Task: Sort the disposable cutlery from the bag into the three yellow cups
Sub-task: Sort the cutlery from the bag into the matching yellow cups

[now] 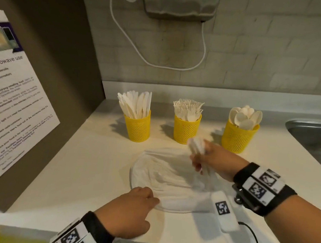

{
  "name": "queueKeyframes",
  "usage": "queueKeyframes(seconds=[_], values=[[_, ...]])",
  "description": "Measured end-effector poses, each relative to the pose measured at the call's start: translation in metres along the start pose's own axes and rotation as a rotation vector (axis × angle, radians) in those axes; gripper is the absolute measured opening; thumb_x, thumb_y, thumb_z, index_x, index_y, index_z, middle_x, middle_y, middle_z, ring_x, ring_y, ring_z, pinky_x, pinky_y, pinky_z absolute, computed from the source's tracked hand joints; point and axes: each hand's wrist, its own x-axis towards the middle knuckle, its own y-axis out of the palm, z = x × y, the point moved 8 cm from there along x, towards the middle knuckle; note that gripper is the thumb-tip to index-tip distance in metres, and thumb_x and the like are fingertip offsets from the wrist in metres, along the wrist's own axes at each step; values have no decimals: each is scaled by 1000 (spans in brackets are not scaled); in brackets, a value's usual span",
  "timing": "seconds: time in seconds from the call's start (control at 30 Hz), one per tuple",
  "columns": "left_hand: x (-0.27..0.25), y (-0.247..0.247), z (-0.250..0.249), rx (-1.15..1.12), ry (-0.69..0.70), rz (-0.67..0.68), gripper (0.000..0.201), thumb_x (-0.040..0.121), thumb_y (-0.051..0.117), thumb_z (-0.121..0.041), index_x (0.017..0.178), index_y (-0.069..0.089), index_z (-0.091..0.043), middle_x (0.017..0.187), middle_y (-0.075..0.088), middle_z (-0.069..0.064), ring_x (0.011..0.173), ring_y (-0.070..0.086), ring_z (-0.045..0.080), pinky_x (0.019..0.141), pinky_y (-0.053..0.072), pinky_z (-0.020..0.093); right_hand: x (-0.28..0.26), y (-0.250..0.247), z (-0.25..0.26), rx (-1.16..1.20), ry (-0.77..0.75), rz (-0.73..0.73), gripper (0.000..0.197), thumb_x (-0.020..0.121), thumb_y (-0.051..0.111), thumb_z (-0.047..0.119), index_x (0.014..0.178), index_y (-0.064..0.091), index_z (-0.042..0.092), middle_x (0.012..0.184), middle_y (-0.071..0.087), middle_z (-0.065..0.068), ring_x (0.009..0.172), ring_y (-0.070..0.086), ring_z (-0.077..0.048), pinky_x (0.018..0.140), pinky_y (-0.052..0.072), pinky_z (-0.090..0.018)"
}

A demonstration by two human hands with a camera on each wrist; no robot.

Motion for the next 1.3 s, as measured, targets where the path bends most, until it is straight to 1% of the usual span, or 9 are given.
queueKeyframes(seconds=[0.1, 0.33, 0.47, 0.53, 0.7, 0.87, 1.0, 1.13, 1.3], values=[[3, -4, 5, -26, -40, 20, 61, 85, 45, -30, 144, 26, -24, 139, 31, -3, 131, 27, 17, 106, 33, 29, -4, -12, 7, 527, -10, -43, 12, 94, 49, 8, 104, 49, 15, 59, 52, -4, 51, 48, -17, 59, 45, -37], [16, -40, 4, 4, -78, 33, 48, 85, 48, -34, 132, 43, -25, 133, 50, 0, 122, 47, 20, 93, 38, 27, 5, 4, 9, 908, 12, 37, 23, 89, 41, -9, 102, 56, 3, 71, 64, -10, 52, 54, -17, 52, 53, -28], [24, -125, 1, -279, -112, -518, 38, 87, 53, -29, 125, 54, -27, 115, 64, -7, 101, 59, 12, 88, 44, 23, 4, 13, -3, 915, 81, 61, 19, 88, 47, -3, 99, 61, 3, 82, 62, -12, 53, 57, -19, 53, 52, -31], [32, -153, -1, -572, -89, -714, 37, 85, 57, -26, 122, 55, -27, 99, 64, -8, 91, 61, 14, 88, 50, 32, 4, 18, -8, 922, 100, 63, 20, 87, 47, -4, 100, 60, 3, 80, 64, -11, 53, 55, -19, 52, 47, -29], [70, -170, -21, -680, -13, -764, 35, 85, 60, -19, 119, 58, -27, 87, 58, -9, 78, 59, 14, 79, 48, 26, 4, 20, -13, 909, 69, 54, 24, 88, 45, -7, 109, 55, 0, 80, 69, -12, 60, 59, -21, 56, 50, -31], [63, -219, -36, -716, 97, -1080, 17, 89, 55, -14, 102, 65, -20, 82, 61, -10, 79, 59, 10, 71, 46, 17, -11, -19, -39, 915, 76, -158, 23, 90, 49, 0, 105, 63, 9, 89, 74, -9, 87, 66, -24, 79, 48, -42], [51, -276, -65, -742, 263, -1422, 11, 89, 56, -16, 100, 58, -16, 81, 58, -11, 78, 57, 11, 72, 48, 22, -36, -71, -63, 1096, 29, -399, 18, 95, 44, 12, 101, 60, 17, 65, 58, -5, 61, 54, -20, 61, 46, -37], [100, -297, -99, -670, 337, -1354, 6, 89, 54, -16, 93, 57, -13, 85, 61, 1, 79, 58, 19, 71, 49, 32, -50, -92, -78, 1167, 52, -404, 2, 90, 50, 18, 91, 50, 20, 52, 34, 1, 36, 29, -11, 37, 30, -20], [164, -277, -137, -467, 325, -1099, 10, 92, 50, -17, 95, 56, -11, 85, 57, 1, 78, 54, 20, 66, 37, 26, -54, -100, -82, 1179, 25, -401, 19, 72, 44, 0, 86, 40, 13, 64, 41, -7, 36, 33, -13, 34, 29, -21]])
